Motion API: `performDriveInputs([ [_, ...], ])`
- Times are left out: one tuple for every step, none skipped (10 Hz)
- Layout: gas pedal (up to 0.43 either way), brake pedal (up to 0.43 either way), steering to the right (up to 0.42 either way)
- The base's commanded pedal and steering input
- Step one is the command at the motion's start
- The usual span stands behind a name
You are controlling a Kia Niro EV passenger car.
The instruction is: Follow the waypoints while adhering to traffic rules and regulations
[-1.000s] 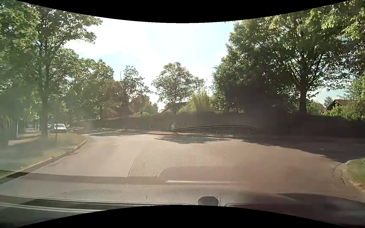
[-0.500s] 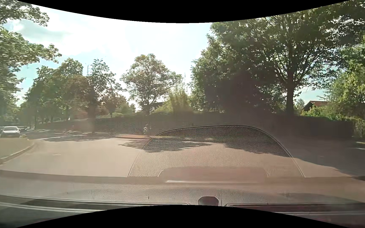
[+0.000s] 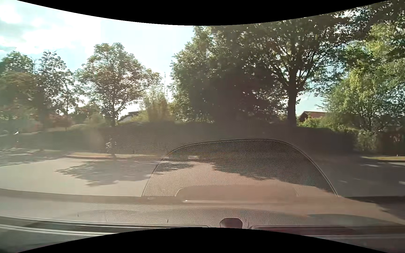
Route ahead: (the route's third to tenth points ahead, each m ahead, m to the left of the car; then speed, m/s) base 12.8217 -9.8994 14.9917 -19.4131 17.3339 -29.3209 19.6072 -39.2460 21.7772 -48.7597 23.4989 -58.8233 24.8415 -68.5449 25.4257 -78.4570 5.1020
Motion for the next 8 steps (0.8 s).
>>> performDriveInputs([
  [0.059, 0.006, 0.332],
  [0.079, 0.006, 0.340],
  [0.079, 0.006, 0.343],
  [0.079, 0.006, 0.343],
  [0.079, 0.006, 0.344],
  [0.079, 0.006, 0.350],
  [0.079, 0.006, 0.355],
  [0.079, 0.006, 0.365],
])
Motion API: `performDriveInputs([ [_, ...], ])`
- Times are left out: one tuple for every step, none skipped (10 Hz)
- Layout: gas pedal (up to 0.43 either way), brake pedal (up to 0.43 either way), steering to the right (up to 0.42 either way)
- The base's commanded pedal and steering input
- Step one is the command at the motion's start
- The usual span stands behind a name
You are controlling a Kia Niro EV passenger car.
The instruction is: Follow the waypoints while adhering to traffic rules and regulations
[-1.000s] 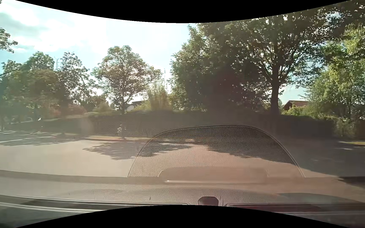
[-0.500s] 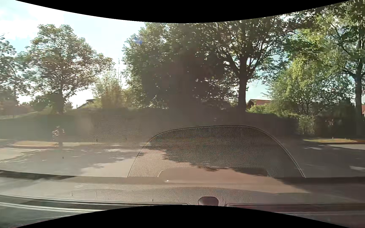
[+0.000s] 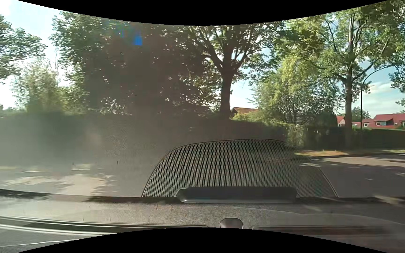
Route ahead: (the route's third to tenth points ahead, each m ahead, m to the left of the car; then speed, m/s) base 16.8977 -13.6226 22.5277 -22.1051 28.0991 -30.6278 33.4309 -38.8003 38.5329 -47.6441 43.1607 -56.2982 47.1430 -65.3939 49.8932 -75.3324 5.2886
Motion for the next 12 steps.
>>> performDriveInputs([
  [0.079, 0.006, 0.378],
  [0.079, 0.006, 0.395],
  [0.079, 0.006, 0.410],
  [0.087, 0.006, 0.426],
  [0.118, 0.006, 0.430],
  [0.118, 0.006, 0.429],
  [0.130, 0.006, 0.428],
  [0.130, 0.006, 0.423],
  [0.138, 0.006, 0.410],
  [0.150, 0.006, 0.392],
  [0.157, 0.006, 0.377],
  [0.169, 0.006, 0.357],
])
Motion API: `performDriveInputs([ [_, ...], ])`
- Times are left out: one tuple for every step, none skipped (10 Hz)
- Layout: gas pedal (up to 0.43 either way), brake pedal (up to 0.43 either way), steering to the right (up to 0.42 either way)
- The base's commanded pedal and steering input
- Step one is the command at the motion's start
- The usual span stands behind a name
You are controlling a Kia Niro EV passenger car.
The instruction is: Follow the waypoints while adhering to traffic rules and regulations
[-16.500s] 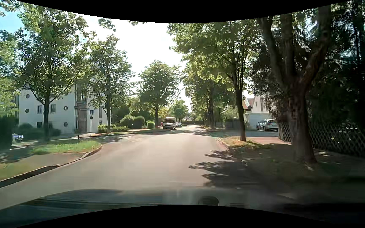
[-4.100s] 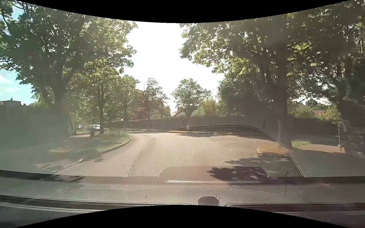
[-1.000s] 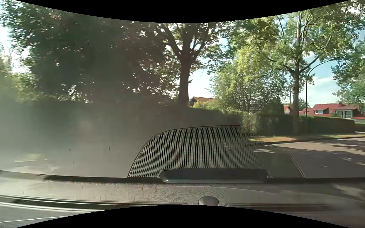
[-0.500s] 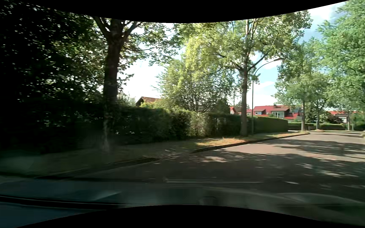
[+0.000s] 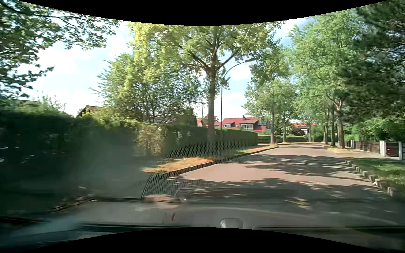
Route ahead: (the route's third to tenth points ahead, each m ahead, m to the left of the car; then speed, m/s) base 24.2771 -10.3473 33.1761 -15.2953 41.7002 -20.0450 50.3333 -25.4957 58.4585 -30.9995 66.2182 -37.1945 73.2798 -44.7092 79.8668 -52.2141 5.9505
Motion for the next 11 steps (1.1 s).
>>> performDriveInputs([
  [0.169, 0.006, 0.338],
  [0.169, 0.006, 0.309],
  [0.169, 0.006, 0.285],
  [0.169, 0.006, 0.250],
  [0.169, 0.006, 0.221],
  [0.169, 0.006, 0.200],
  [0.169, 0.006, 0.181],
  [0.169, 0.006, 0.168],
  [0.169, 0.006, 0.155],
  [0.169, 0.006, 0.139],
  [0.169, 0.006, 0.121],
])
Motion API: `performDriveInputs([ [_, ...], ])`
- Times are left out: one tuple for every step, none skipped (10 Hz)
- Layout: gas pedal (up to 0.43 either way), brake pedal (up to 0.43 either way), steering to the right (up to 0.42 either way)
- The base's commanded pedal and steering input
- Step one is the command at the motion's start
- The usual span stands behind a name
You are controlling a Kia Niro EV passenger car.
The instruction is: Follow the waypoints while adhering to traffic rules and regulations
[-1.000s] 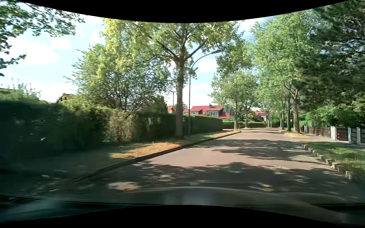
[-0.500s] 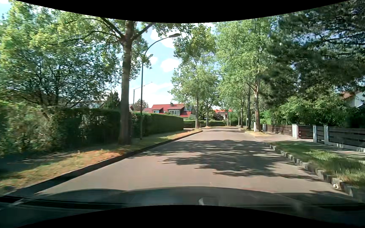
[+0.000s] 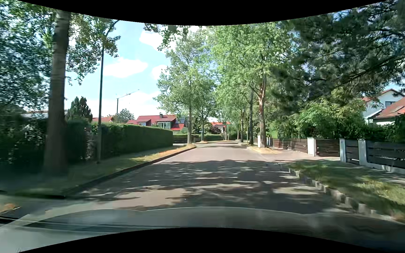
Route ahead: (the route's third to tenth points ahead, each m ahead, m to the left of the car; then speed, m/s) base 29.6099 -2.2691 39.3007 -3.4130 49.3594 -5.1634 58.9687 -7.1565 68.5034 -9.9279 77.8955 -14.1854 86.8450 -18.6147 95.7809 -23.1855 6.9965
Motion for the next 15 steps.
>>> performDriveInputs([
  [0.169, 0.006, 0.095],
  [0.169, 0.006, 0.074],
  [0.169, 0.006, 0.056],
  [0.169, 0.006, 0.036],
  [0.169, 0.006, 0.024],
  [0.169, 0.006, 0.014],
  [0.169, 0.006, 0.009],
  [0.169, 0.006, 0.005],
  [0.169, 0.006, 0.003],
  [0.157, 0.006, 0.000],
  [0.157, 0.006, -0.005],
  [0.157, 0.006, -0.008],
  [0.150, 0.006, -0.008],
  [0.138, 0.006, -0.008],
  [0.130, 0.006, -0.008],
])
